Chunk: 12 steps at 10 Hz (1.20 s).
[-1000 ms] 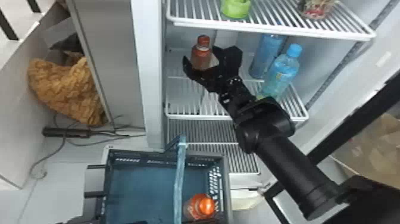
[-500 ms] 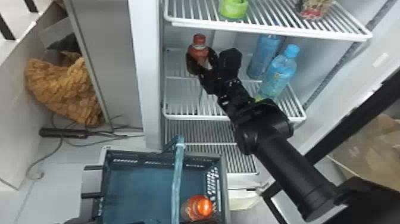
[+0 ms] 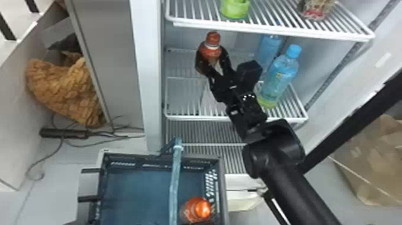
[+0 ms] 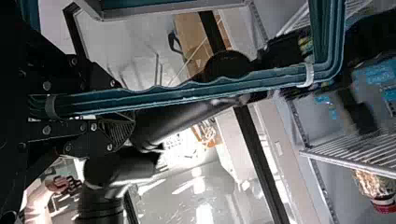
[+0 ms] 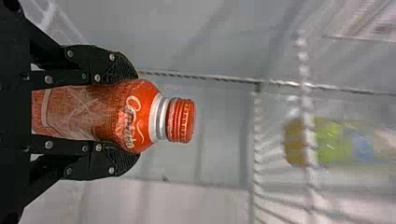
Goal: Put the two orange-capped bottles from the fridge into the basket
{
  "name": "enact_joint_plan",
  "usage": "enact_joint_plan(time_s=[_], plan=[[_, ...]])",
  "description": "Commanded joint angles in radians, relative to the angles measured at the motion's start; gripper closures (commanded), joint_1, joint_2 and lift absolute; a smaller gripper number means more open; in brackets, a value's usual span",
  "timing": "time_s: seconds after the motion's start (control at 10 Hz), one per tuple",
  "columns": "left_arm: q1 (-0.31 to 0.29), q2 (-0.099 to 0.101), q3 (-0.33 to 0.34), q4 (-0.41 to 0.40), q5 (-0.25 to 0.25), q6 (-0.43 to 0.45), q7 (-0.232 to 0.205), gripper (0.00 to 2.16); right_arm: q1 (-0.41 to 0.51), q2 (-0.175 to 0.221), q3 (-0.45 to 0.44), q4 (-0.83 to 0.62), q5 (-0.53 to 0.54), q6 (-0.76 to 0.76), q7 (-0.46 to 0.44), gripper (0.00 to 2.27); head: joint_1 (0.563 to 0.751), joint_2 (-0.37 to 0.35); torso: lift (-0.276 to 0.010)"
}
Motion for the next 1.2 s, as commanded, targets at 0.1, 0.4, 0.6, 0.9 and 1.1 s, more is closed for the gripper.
enact_joint_plan(time_s=[0.1,0.4,0.6,0.9,1.1], plan=[[0.008,-0.002,0.007,0.0,0.0,0.0,-0.002,1.2,0.158,-0.002,-0.089,-0.224,0.025,0.034,0.034,0.88,0.695,-0.215,-0.235],[0.02,-0.003,0.015,-0.002,0.004,-0.002,-0.003,1.2,0.33,-0.026,-0.115,-0.462,-0.039,0.125,0.063,0.88,0.695,-0.239,-0.235],[0.02,-0.005,0.019,-0.002,0.002,-0.005,-0.009,1.2,0.47,-0.037,-0.139,-0.678,-0.071,0.223,0.08,0.88,0.695,-0.241,-0.235],[0.015,-0.006,0.019,-0.002,0.002,-0.007,-0.011,1.2,0.664,-0.044,-0.199,-0.966,-0.127,0.417,0.116,0.88,0.695,-0.249,-0.235],[0.018,-0.009,0.023,-0.002,0.006,-0.012,-0.009,1.2,0.767,-0.021,-0.275,-1.132,-0.121,0.598,0.162,0.88,0.695,-0.265,-0.235]])
